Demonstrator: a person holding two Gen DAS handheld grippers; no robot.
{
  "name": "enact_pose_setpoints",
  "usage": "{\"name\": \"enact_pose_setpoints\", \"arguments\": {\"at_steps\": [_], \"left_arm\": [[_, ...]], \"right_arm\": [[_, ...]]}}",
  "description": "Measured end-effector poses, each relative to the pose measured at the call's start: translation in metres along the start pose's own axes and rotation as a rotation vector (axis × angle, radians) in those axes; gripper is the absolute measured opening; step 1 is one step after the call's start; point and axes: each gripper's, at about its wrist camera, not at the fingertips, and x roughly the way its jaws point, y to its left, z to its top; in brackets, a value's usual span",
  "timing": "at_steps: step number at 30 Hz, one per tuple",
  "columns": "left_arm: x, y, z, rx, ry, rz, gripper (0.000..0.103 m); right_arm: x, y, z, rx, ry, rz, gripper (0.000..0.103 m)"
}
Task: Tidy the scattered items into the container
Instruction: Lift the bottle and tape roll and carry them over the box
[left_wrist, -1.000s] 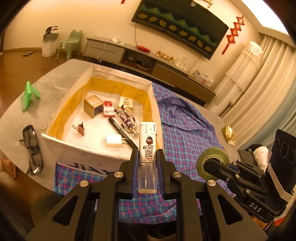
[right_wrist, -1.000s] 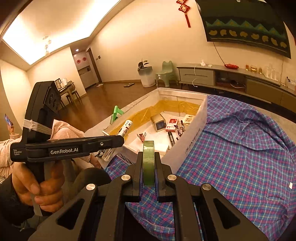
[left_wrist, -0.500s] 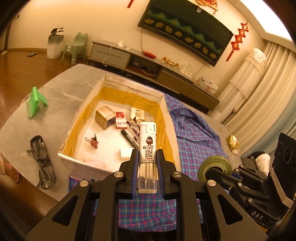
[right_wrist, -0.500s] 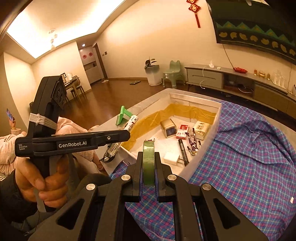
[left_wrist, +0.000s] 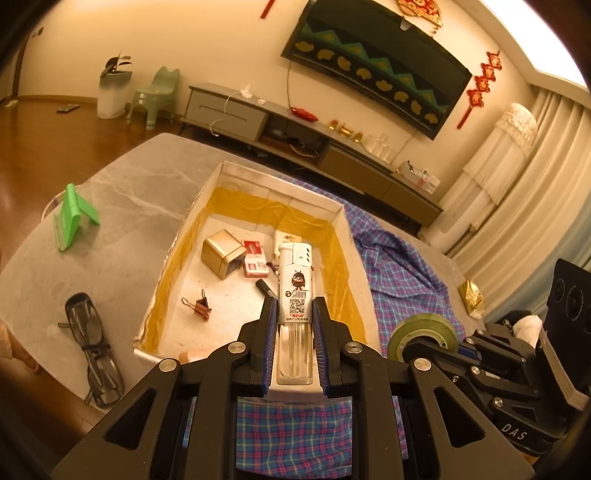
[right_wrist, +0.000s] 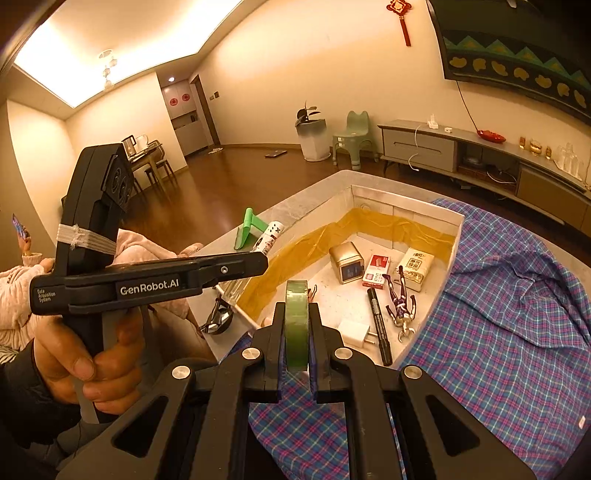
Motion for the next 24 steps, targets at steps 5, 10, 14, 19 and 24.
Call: {"name": "enact_pose_setpoints", "arguments": {"at_steps": [5,10,14,19,24], "left_arm": [[0.009,0.006,0.006,-0.003,0.011,0.004,0.019],[0.021,0.015,0.012,-0.021,0.032,0.009,0.019],[0.028,0.02,0.015,-0.031,0.05,0.008,0.019],[0.04,0.027,0.016,-0.037,0.08,0.012,0.019],[0.051,0.03,0.017,-0.029,0.108,0.029,0.019]], "right_arm": [[0.013,-0.004,0.012,0.018,0.023,0.005,0.01],[0.026,-0.007,0.024,0.025,0.038,0.007,0.01],[0.037,-0.009,0.034,0.031,0.055,0.014,0.01],[0.051,-0.013,0.044,0.037,0.076,0.013,0.01],[0.068,-0.017,0.054,0.045,0.103,0.014,0.01]]}}
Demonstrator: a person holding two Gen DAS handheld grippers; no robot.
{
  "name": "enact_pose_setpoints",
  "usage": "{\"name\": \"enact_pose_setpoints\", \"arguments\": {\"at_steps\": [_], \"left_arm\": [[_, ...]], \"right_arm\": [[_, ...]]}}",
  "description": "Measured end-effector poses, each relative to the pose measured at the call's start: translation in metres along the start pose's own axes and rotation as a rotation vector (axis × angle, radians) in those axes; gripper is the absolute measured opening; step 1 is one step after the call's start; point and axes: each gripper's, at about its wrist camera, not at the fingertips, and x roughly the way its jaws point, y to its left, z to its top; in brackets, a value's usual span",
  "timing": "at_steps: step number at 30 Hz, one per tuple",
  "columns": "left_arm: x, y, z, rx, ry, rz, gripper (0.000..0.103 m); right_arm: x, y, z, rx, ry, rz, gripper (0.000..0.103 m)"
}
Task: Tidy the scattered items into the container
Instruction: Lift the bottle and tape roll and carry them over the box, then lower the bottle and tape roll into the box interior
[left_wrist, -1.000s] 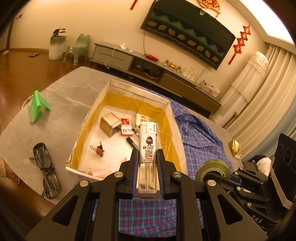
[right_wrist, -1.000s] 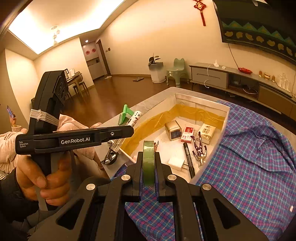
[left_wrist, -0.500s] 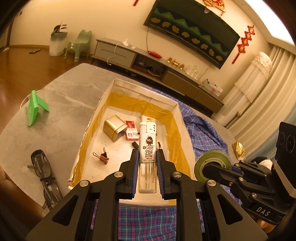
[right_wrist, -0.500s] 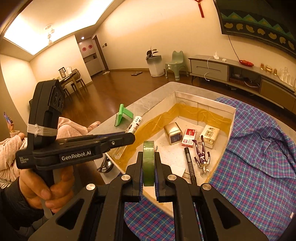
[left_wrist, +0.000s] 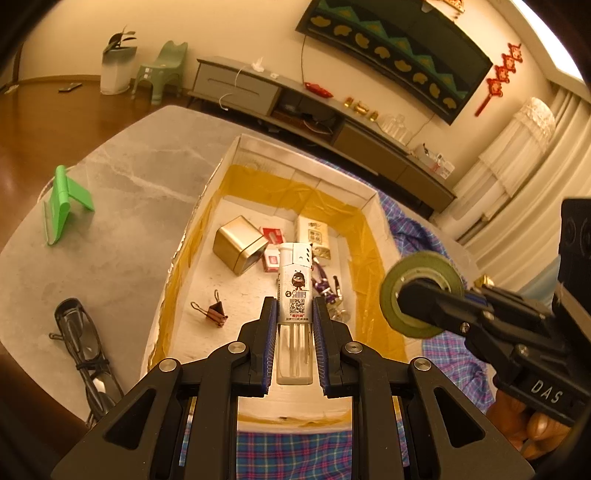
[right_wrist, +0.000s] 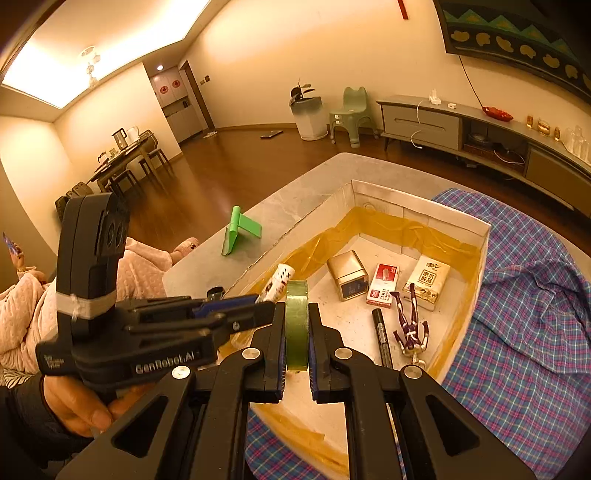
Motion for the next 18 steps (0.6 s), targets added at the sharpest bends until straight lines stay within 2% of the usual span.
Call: {"name": "enact_pose_setpoints", "arguments": {"at_steps": [18], "left_arm": [[0.021,0.002,0.006,0.036,0.061,0.021,0.019]], "right_arm": [[0.047,-0.013,0.047,0.035,0.066,-0.011,0.01]]}}
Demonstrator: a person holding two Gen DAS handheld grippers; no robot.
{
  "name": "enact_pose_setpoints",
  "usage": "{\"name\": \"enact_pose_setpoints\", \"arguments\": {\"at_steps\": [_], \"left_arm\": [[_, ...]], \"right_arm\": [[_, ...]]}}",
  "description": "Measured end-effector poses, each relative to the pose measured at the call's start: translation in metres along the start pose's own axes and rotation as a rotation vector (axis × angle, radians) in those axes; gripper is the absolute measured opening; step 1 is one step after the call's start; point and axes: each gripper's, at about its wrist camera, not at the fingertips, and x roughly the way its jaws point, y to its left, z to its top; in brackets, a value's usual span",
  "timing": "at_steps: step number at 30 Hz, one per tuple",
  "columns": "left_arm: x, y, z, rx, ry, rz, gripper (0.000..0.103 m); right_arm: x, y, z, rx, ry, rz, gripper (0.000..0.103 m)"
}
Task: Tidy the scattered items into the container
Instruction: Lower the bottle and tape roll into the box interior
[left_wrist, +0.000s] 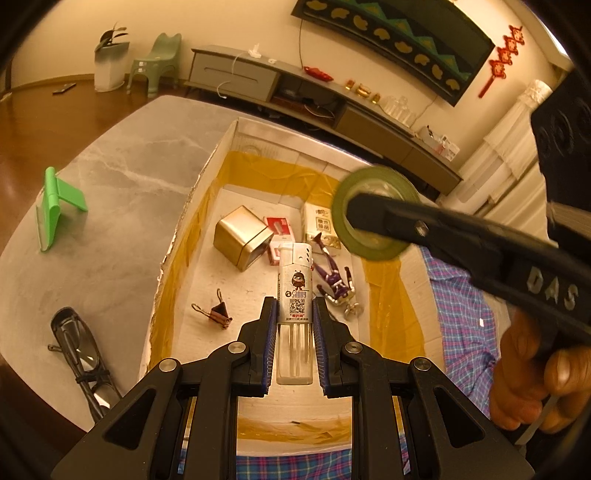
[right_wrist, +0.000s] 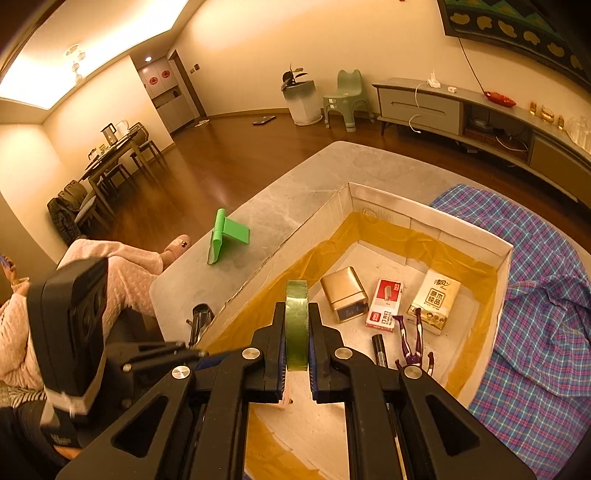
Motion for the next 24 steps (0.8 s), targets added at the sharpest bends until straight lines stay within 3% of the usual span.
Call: {"name": "enact_pose_setpoints", "arguments": {"at_steps": [24], "left_arm": [[0.023,0.011,0.006,-0.012,0.094,-0.024,0.019]], "right_arm": [[0.101,-0.027,0.061,0.041,0.126,-0.058,0.01]]}}
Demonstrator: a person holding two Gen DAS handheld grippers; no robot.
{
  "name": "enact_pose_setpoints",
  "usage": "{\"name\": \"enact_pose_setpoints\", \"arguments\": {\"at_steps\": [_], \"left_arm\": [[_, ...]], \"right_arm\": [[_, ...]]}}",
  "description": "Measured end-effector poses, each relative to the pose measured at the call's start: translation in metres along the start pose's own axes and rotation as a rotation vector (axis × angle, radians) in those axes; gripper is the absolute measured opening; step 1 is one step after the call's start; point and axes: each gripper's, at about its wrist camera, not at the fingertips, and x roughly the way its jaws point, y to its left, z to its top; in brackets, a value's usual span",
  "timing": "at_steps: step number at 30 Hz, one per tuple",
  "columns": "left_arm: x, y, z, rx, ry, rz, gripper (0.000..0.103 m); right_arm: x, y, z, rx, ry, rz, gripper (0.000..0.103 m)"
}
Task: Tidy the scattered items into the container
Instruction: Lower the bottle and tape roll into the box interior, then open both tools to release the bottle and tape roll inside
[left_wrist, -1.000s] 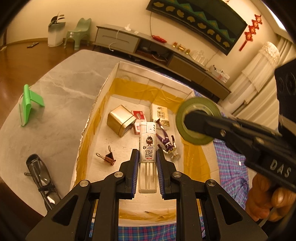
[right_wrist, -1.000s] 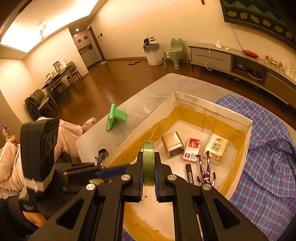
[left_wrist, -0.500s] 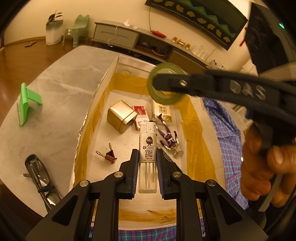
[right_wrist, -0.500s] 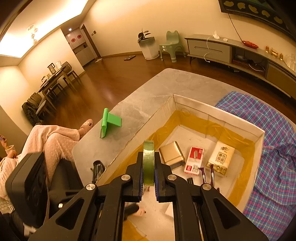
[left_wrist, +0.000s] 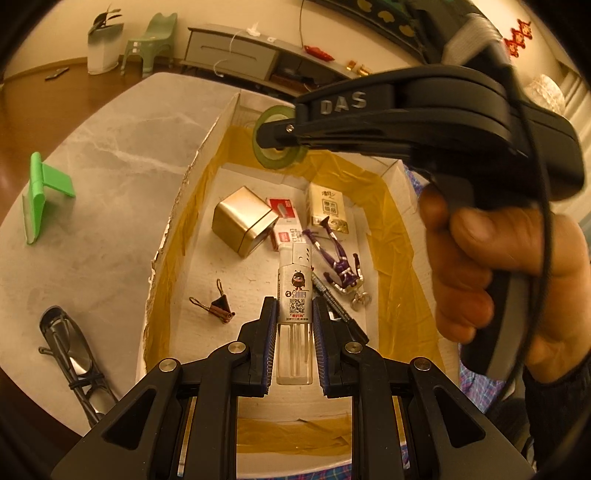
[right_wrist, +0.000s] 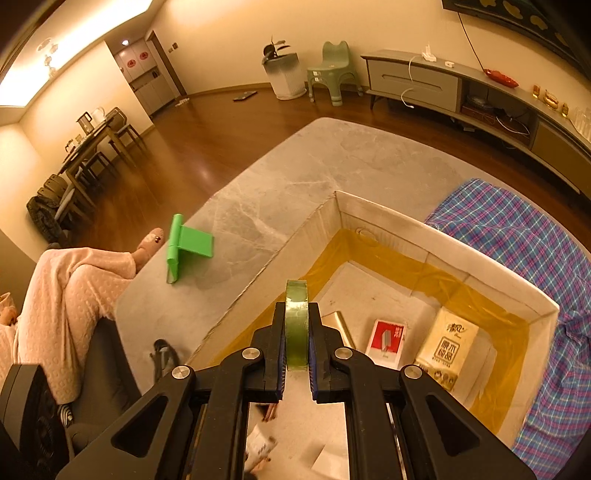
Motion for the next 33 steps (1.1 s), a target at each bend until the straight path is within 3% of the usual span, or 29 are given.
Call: {"name": "enact_pose_setpoints", "arguments": {"at_steps": [13,23,26,33], "left_arm": [[0.016,0.006,0.005,0.001,0.065,-0.012,0.019],[0.022,0.002,0.009,0.031,0.071,0.016,0.02],[0.019,0.001,0.009,0.035,0.068,0.031,0.026],[0.012,-0.002,-0.002,0.04,0.066,0.042,0.034]], "right_arm": [[0.048,-0.019,0.016,0.016,0.062,-0.066,0.01],[0.068,-0.032,0.024,0.031,0.056,-0.111,0.012],[0.067,-0.039,0.022,0.053,0.045,-0.11,0.028],[0.052,-0.047,0.009,0.086,0.057,-0.075,0.035]]}}
